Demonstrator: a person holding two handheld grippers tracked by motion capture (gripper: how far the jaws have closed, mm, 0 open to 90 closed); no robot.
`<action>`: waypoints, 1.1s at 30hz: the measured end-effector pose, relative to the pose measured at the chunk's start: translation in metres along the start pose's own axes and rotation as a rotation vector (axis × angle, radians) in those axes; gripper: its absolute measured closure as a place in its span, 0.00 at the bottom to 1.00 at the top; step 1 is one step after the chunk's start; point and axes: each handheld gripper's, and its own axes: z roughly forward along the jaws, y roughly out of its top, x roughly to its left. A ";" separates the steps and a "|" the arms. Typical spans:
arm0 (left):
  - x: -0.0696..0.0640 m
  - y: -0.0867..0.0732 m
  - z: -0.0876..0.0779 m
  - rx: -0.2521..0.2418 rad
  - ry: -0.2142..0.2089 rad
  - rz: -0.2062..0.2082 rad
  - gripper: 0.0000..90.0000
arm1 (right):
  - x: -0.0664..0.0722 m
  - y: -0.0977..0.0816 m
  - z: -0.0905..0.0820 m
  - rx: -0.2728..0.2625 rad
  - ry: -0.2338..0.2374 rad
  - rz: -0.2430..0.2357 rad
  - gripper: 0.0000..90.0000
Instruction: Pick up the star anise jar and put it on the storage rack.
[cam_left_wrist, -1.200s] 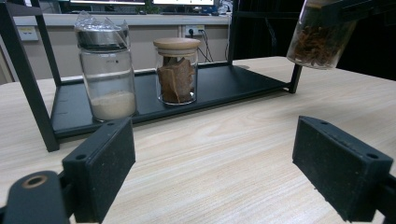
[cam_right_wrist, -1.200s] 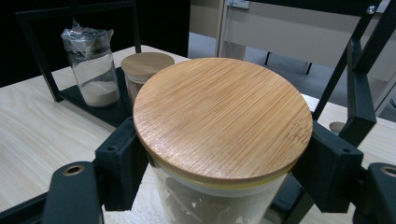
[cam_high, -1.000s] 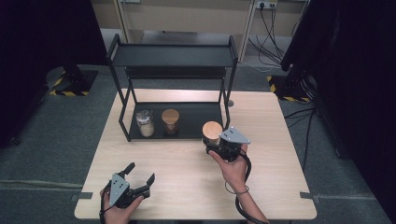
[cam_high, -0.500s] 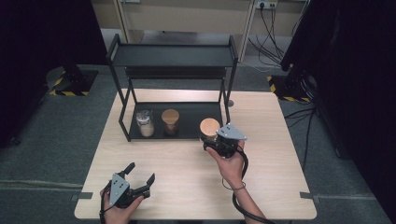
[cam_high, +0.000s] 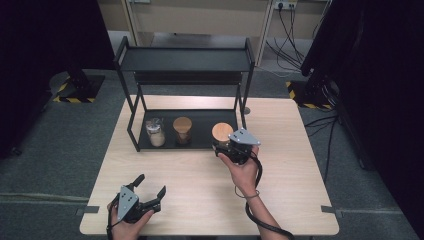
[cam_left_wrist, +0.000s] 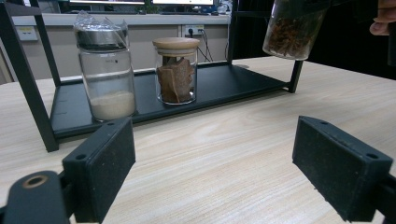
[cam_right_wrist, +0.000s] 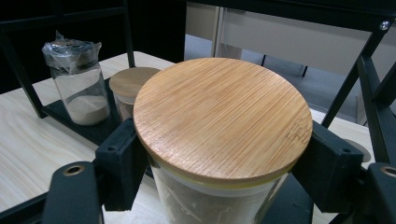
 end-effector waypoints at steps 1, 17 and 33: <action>0.000 0.000 0.000 0.000 0.000 -0.001 0.14 | 0.000 0.000 0.001 0.001 -0.001 0.001 0.29; 0.000 0.000 0.000 0.001 -0.002 -0.001 0.14 | 0.002 0.004 0.016 0.017 0.000 0.005 0.29; 0.000 0.000 0.000 0.002 -0.002 -0.001 0.14 | 0.002 0.008 0.024 0.017 -0.007 0.011 0.29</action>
